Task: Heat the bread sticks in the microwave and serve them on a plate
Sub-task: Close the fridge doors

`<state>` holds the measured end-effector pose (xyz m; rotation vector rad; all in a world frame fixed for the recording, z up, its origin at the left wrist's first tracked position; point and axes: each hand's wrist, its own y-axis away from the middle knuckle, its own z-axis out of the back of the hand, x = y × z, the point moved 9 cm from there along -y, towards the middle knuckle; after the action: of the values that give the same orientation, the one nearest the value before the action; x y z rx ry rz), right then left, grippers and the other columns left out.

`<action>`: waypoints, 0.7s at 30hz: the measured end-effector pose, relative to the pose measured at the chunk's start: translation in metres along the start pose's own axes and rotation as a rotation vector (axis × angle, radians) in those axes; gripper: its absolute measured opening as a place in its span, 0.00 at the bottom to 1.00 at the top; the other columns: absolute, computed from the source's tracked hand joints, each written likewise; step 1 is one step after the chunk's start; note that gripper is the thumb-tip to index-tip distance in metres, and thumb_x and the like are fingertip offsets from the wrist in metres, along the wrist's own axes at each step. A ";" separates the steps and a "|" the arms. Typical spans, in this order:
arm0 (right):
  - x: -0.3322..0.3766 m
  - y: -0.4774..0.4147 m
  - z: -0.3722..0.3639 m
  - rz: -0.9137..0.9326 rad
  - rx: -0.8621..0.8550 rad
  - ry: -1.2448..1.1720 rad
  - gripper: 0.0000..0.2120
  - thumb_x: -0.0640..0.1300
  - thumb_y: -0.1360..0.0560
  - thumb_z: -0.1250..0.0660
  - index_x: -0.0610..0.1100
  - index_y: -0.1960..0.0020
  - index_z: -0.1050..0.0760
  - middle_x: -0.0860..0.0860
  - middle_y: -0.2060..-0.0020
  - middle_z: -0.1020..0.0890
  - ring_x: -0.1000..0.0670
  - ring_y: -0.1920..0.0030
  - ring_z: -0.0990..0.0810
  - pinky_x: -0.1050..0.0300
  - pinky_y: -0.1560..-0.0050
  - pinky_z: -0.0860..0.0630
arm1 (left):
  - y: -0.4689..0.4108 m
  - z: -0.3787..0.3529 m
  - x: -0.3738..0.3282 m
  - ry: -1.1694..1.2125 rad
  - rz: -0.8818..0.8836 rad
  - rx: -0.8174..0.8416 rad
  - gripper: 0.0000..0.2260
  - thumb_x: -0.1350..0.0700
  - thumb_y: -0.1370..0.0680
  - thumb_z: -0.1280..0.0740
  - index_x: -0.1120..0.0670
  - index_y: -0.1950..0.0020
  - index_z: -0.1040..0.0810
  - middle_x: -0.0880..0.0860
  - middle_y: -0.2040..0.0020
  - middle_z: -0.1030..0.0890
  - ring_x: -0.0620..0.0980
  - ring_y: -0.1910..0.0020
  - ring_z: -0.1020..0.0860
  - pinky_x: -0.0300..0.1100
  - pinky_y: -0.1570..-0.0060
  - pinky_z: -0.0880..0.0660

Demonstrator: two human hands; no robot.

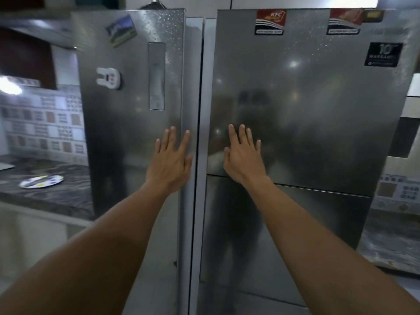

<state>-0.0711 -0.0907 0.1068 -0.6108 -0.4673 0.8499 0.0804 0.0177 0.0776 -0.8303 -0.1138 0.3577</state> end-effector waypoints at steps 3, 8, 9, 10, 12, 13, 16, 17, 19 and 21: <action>0.046 -0.008 -0.020 0.077 0.027 -0.074 0.30 0.46 0.17 0.49 0.47 0.19 0.58 0.43 0.20 0.55 0.43 0.21 0.59 0.35 0.23 0.55 | 0.025 0.013 0.042 -0.067 0.066 0.001 0.28 0.46 0.15 0.49 0.50 0.17 0.55 0.61 0.18 0.54 0.59 0.19 0.56 0.56 0.21 0.54; 0.132 -0.021 -0.058 0.210 0.048 -0.167 0.29 0.46 0.16 0.48 0.46 0.19 0.56 0.43 0.20 0.52 0.43 0.21 0.56 0.37 0.23 0.54 | 0.061 0.042 0.128 -0.146 0.210 -0.016 0.28 0.47 0.16 0.46 0.50 0.17 0.49 0.62 0.18 0.51 0.60 0.19 0.53 0.58 0.21 0.51; 0.151 -0.024 -0.067 0.230 0.055 -0.180 0.29 0.45 0.17 0.47 0.46 0.19 0.56 0.43 0.20 0.51 0.43 0.21 0.56 0.37 0.23 0.53 | 0.068 0.047 0.146 -0.167 0.236 -0.011 0.28 0.46 0.16 0.47 0.50 0.17 0.50 0.62 0.18 0.51 0.60 0.19 0.54 0.58 0.21 0.51; 0.170 -0.026 -0.076 0.252 0.068 -0.195 0.30 0.45 0.18 0.47 0.46 0.19 0.55 0.44 0.20 0.51 0.43 0.21 0.55 0.37 0.23 0.53 | 0.076 0.052 0.165 -0.188 0.265 -0.002 0.28 0.46 0.16 0.48 0.50 0.17 0.51 0.61 0.18 0.52 0.60 0.19 0.55 0.57 0.21 0.52; 0.210 -0.029 -0.093 0.296 0.091 -0.229 0.31 0.46 0.19 0.45 0.45 0.19 0.54 0.44 0.20 0.49 0.44 0.21 0.53 0.37 0.24 0.51 | 0.093 0.061 0.199 -0.224 0.322 0.012 0.27 0.45 0.15 0.49 0.49 0.17 0.52 0.59 0.18 0.53 0.59 0.19 0.57 0.56 0.22 0.56; 0.229 -0.030 -0.101 0.317 0.098 -0.247 0.31 0.46 0.19 0.44 0.45 0.19 0.53 0.44 0.20 0.48 0.44 0.21 0.52 0.37 0.24 0.51 | 0.101 0.066 0.216 -0.238 0.347 0.016 0.27 0.44 0.14 0.50 0.48 0.17 0.53 0.58 0.18 0.54 0.59 0.19 0.57 0.56 0.22 0.57; 0.284 -0.036 -0.126 0.366 0.125 -0.286 0.32 0.46 0.19 0.45 0.45 0.19 0.54 0.44 0.20 0.48 0.43 0.21 0.52 0.38 0.24 0.50 | 0.122 0.084 0.264 -0.275 0.410 0.024 0.26 0.43 0.15 0.52 0.47 0.17 0.52 0.58 0.18 0.53 0.58 0.19 0.56 0.57 0.22 0.56; 0.302 -0.037 -0.135 0.384 0.142 -0.296 0.32 0.47 0.18 0.45 0.45 0.19 0.55 0.44 0.20 0.49 0.43 0.21 0.52 0.38 0.23 0.50 | 0.128 0.090 0.279 -0.296 0.427 0.033 0.27 0.42 0.15 0.53 0.47 0.18 0.52 0.59 0.18 0.53 0.58 0.19 0.56 0.57 0.22 0.55; 0.340 -0.040 -0.153 0.418 0.186 -0.316 0.32 0.48 0.18 0.46 0.45 0.19 0.56 0.43 0.20 0.50 0.43 0.21 0.53 0.38 0.23 0.51 | 0.140 0.102 0.312 -0.337 0.465 0.059 0.27 0.42 0.16 0.53 0.48 0.17 0.53 0.59 0.18 0.53 0.58 0.19 0.57 0.57 0.22 0.56; 0.376 -0.045 -0.168 0.449 0.207 -0.335 0.31 0.49 0.18 0.47 0.46 0.19 0.56 0.43 0.20 0.50 0.43 0.21 0.53 0.37 0.24 0.51 | 0.147 0.113 0.346 -0.369 0.504 0.070 0.28 0.42 0.16 0.54 0.48 0.17 0.55 0.60 0.18 0.55 0.58 0.19 0.59 0.57 0.22 0.58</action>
<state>0.2729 0.1369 0.0653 -0.3841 -0.5441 1.4223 0.3376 0.3109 0.0313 -0.7097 -0.2347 0.9849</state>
